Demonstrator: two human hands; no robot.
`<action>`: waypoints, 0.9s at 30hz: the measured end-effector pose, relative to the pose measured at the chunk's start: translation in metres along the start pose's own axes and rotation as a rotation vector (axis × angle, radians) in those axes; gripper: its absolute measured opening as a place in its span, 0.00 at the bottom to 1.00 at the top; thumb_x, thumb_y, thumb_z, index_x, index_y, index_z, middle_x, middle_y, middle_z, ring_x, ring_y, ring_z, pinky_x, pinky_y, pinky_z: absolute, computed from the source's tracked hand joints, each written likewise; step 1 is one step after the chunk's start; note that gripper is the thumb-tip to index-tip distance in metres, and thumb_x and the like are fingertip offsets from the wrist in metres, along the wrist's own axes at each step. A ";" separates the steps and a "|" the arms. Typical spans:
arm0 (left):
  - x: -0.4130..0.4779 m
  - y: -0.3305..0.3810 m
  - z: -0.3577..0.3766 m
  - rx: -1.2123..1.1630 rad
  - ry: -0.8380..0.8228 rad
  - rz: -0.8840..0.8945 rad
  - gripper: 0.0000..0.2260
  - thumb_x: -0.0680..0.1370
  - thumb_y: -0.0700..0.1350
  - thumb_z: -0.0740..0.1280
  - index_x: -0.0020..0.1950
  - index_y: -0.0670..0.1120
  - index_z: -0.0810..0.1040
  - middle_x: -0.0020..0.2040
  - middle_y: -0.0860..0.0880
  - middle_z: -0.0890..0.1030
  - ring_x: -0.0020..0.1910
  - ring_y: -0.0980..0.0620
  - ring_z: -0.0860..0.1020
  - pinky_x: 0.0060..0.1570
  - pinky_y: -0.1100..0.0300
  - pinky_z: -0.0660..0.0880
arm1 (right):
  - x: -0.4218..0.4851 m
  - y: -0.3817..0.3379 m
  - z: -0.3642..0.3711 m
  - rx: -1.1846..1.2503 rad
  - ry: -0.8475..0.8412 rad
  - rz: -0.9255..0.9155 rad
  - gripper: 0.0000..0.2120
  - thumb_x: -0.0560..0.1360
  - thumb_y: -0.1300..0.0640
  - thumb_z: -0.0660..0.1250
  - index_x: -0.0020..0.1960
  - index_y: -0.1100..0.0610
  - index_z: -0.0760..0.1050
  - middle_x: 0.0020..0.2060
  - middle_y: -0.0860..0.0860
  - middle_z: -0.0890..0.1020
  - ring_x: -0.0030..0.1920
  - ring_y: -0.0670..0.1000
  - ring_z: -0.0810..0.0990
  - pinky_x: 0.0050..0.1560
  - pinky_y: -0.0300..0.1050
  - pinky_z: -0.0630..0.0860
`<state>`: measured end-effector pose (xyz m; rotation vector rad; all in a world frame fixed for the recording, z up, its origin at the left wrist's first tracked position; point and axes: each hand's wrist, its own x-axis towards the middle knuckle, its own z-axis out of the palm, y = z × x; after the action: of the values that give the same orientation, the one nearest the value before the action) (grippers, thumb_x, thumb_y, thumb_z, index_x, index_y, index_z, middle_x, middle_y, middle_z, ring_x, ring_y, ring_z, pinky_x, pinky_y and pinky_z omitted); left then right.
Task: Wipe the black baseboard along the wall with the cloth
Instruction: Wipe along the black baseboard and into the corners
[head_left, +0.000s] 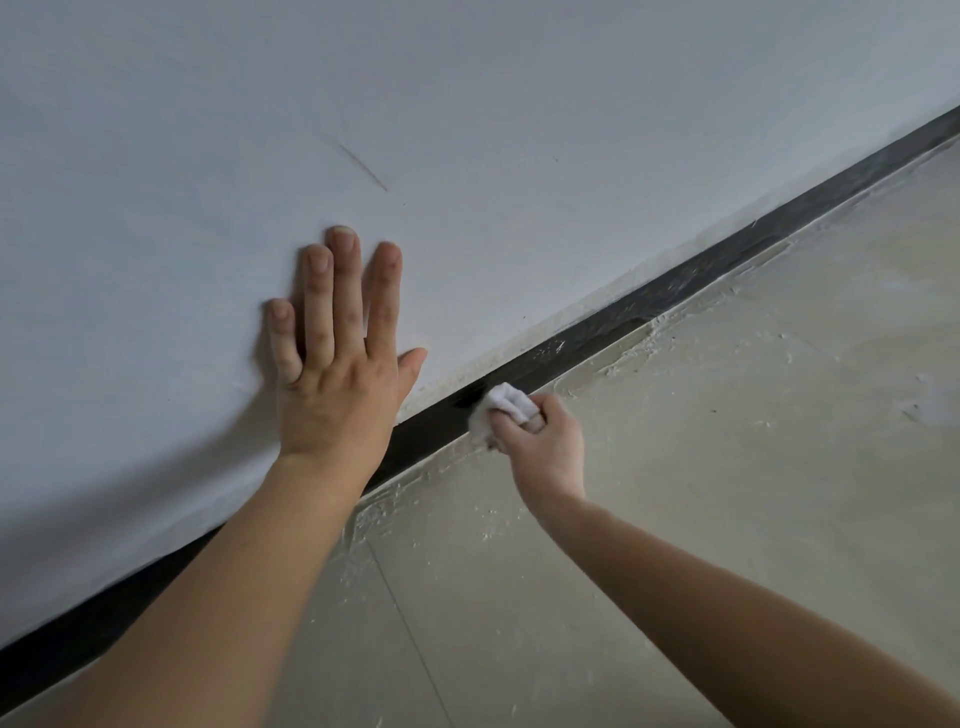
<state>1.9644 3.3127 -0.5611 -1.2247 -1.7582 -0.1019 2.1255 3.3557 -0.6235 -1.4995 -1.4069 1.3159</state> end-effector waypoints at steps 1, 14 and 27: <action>0.000 0.000 0.000 0.004 0.000 0.001 0.44 0.77 0.64 0.61 0.78 0.42 0.39 0.74 0.38 0.30 0.74 0.43 0.30 0.71 0.47 0.33 | -0.003 -0.003 0.005 -0.014 -0.039 -0.059 0.06 0.73 0.57 0.71 0.45 0.58 0.75 0.32 0.45 0.76 0.29 0.39 0.71 0.28 0.30 0.69; 0.000 0.001 0.000 -0.001 -0.004 -0.007 0.46 0.75 0.63 0.63 0.78 0.42 0.39 0.74 0.38 0.29 0.73 0.43 0.29 0.71 0.47 0.31 | 0.042 -0.020 -0.026 -0.097 0.048 -0.140 0.07 0.70 0.63 0.71 0.44 0.59 0.74 0.30 0.42 0.76 0.28 0.35 0.73 0.29 0.25 0.68; 0.000 0.005 0.002 -0.019 0.011 -0.008 0.44 0.76 0.63 0.61 0.79 0.42 0.42 0.75 0.37 0.32 0.74 0.42 0.30 0.71 0.46 0.32 | 0.047 -0.023 -0.030 -0.344 -0.002 -0.126 0.07 0.71 0.59 0.71 0.43 0.58 0.73 0.30 0.47 0.73 0.30 0.44 0.68 0.25 0.31 0.63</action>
<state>1.9669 3.3165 -0.5643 -1.2284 -1.7567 -0.1300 2.1430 3.4100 -0.6040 -1.5946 -1.7658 1.0365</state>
